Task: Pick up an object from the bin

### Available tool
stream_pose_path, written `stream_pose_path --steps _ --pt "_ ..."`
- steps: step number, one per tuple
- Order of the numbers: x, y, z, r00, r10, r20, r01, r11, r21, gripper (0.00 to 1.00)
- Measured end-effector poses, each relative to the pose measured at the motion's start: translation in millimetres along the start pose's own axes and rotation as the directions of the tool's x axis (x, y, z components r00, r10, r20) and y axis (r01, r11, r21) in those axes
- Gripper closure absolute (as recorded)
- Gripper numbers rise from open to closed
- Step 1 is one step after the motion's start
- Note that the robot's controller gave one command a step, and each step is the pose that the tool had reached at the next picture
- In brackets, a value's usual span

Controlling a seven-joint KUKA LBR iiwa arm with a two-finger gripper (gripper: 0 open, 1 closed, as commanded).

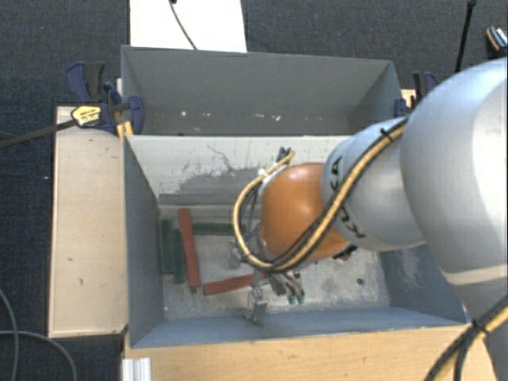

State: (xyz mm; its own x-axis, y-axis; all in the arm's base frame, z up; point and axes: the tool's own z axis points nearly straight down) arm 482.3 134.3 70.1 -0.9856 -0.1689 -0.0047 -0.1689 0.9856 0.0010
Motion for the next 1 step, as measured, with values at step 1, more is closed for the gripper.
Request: stream_pose_path --steps 1 --pt "-1.7 -0.1 -1.0 1.0 0.011 0.003 -0.011 1.0 -0.001 0.0"
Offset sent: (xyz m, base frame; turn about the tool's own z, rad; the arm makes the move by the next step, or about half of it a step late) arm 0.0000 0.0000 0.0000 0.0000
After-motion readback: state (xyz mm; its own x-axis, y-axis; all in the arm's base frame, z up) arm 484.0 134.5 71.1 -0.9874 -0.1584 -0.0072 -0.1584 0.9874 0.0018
